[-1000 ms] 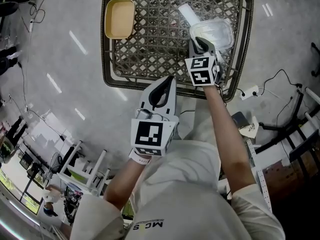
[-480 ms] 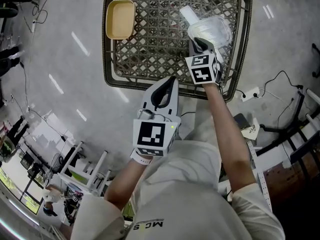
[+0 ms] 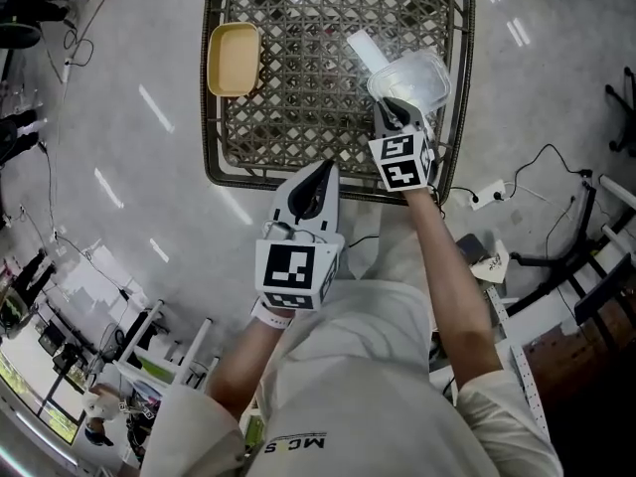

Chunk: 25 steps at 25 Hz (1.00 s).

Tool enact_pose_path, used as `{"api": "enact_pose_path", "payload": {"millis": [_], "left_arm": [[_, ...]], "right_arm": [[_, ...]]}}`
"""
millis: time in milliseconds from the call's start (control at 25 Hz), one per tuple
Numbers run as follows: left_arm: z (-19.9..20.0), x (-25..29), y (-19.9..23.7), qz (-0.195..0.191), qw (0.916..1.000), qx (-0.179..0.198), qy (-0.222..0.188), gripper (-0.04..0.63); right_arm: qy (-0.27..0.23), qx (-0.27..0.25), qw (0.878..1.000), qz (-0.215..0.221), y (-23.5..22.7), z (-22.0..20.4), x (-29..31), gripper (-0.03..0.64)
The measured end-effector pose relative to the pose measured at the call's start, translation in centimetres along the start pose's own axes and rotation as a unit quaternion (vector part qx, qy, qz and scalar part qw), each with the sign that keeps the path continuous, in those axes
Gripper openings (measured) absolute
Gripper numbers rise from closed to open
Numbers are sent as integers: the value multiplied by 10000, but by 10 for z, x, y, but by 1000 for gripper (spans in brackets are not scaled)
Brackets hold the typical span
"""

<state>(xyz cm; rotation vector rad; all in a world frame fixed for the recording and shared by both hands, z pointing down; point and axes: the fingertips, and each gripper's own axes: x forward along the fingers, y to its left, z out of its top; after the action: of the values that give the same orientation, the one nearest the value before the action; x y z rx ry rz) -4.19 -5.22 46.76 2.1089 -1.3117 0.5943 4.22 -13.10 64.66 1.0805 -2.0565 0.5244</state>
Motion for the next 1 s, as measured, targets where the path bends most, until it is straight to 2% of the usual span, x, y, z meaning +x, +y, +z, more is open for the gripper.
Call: {"api": "enact_pose_path", "payload": {"millis": [240,520,1000], "left_arm": [[14,-12,0,37,9998,88,-153,26],[39,-30,-5,29,9989,132,-459,26],[83,-59,-7,-102,9937,367,-1049,26]], "right_arm": [[-287,0,9995,-113,-8,19,-38,54],[-915,33,9955,-256,-12,61,-94,55],[-2001,-362,9773,-591,-7,145,-201,55]]}}
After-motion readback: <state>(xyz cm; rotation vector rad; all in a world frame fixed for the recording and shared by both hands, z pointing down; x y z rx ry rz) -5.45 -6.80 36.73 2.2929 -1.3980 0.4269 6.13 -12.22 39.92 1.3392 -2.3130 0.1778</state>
